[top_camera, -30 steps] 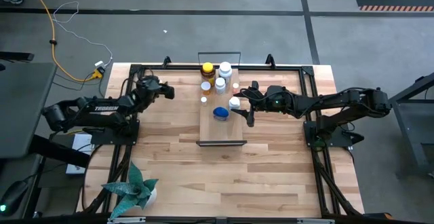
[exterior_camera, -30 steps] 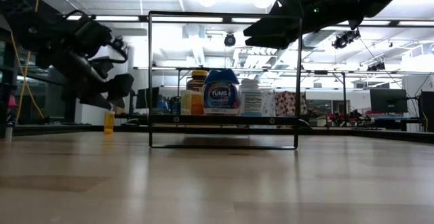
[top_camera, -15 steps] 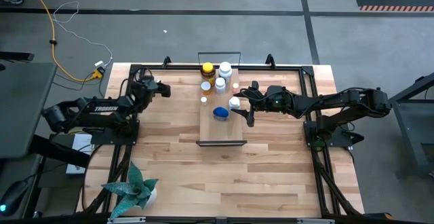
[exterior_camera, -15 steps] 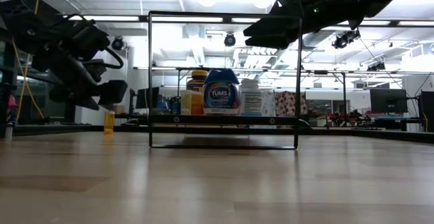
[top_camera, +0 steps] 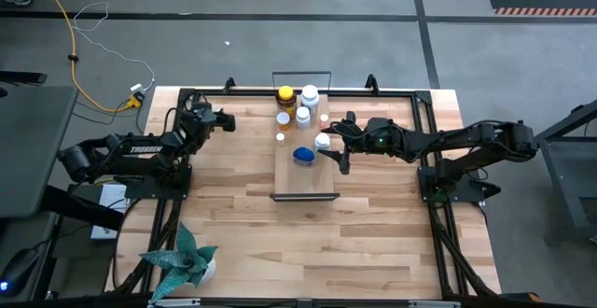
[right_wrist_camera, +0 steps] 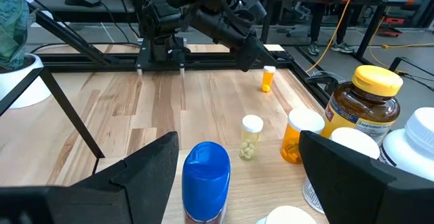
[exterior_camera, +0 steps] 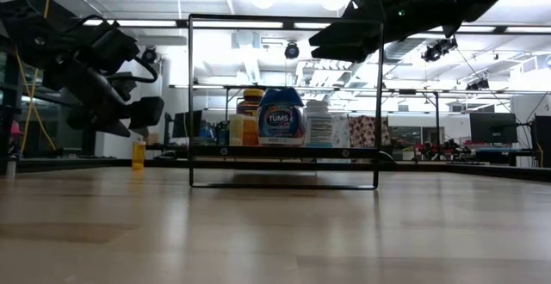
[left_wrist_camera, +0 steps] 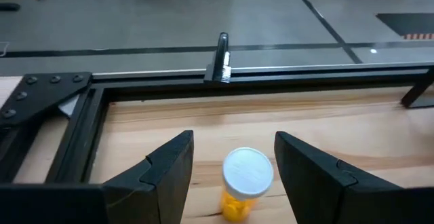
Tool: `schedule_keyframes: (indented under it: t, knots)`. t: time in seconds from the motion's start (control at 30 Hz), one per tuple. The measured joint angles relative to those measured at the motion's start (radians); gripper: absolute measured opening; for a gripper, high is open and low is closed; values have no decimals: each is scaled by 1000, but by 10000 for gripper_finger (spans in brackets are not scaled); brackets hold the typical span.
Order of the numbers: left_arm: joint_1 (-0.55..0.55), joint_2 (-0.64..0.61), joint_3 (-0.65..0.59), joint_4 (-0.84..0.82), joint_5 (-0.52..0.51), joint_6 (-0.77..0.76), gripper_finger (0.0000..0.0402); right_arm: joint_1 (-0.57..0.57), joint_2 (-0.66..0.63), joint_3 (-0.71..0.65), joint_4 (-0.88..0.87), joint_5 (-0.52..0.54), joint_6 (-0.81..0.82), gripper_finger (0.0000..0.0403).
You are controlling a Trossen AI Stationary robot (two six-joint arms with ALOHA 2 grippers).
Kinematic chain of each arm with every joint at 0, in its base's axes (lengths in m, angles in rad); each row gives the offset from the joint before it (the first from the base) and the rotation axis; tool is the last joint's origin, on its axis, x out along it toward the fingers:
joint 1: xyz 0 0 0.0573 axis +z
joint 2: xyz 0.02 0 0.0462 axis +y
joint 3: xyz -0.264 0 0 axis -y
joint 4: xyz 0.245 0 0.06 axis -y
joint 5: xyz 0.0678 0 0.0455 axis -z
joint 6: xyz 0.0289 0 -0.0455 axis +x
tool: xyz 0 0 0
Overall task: Pick and place medicine bottles onto shelf by color
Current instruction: Put the small orange medicine bottle on the shelf
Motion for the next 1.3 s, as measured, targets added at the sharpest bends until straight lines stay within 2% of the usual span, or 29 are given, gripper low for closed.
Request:
schedule_keyframes:
  t: [0.53,0.9,1.3]
  knots:
    - [0,19,0,6,38,-2,197,0,0,0,8,0,0,298]
    - [-12,101,0,92,3,9,197,0,0,0,8,0,4,298]
    - [-17,116,0,105,-7,9,197,0,0,0,8,0,4,298]
